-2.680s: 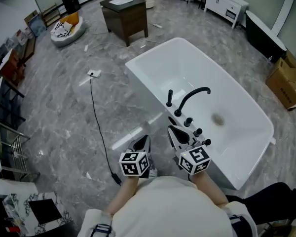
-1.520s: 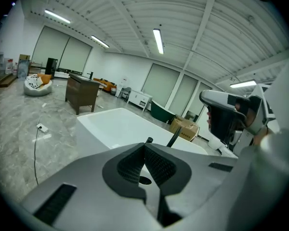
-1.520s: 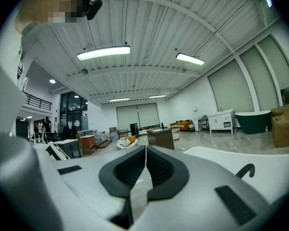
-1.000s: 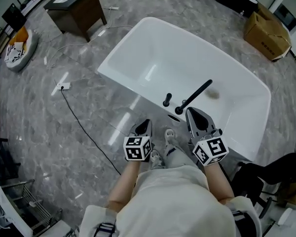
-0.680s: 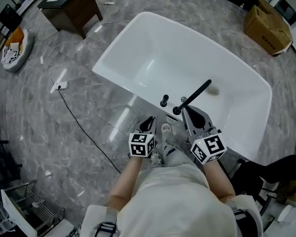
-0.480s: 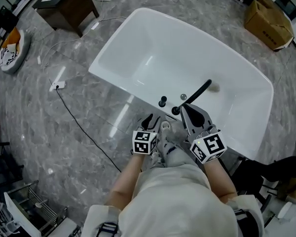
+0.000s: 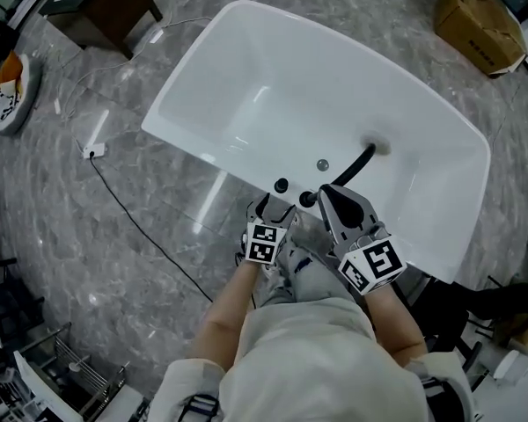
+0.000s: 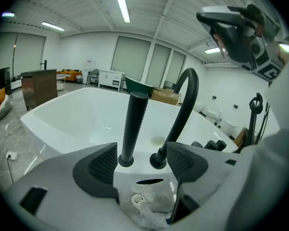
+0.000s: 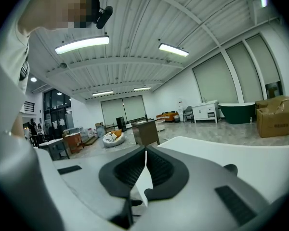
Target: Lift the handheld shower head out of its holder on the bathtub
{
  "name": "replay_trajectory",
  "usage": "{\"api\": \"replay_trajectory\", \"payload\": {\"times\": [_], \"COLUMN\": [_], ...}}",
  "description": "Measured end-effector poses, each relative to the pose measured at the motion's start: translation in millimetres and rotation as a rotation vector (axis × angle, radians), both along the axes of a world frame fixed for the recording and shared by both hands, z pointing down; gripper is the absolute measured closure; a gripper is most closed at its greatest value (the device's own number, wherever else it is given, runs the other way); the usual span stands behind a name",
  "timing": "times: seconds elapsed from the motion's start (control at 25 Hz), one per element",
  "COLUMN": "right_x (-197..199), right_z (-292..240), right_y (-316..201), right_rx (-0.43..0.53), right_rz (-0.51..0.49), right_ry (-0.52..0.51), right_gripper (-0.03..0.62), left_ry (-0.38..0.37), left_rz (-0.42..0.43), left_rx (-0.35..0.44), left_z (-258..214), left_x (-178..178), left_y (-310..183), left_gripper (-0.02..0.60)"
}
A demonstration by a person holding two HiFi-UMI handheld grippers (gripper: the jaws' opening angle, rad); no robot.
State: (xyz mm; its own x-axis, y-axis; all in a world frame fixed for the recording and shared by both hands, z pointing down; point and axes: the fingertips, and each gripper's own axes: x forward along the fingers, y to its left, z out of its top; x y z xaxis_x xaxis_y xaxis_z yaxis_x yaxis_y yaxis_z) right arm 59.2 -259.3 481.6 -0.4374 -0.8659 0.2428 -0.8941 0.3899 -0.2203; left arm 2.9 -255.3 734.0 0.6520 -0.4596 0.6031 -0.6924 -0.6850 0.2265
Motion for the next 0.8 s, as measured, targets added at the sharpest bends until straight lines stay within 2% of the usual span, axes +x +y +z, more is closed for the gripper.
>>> {"api": "replay_trajectory", "payload": {"times": [0.2, 0.4, 0.6, 0.8], "right_x": [4, 6, 10, 14], "right_z": [10, 23, 25, 27], "right_y": [-4, -15, -24, -27], "right_rx": [-0.027, -0.061, -0.072, -0.083], "right_rz": [-0.009, -0.028, -0.017, -0.004], "right_ry": [-0.016, -0.028, -0.04, -0.047], "right_gripper": [0.572, 0.572, 0.572, 0.572], "left_ry": [-0.101, -0.107, -0.15, -0.169], "left_rz": [0.04, 0.016, 0.018, 0.024], "left_rx": [0.004, -0.021, -0.027, -0.015], "left_z": [33, 51, 59, 59], "left_x": [5, 11, 13, 20], "left_y": [-12, -33, -46, -54], "left_gripper": [0.28, 0.281, 0.286, 0.419]}}
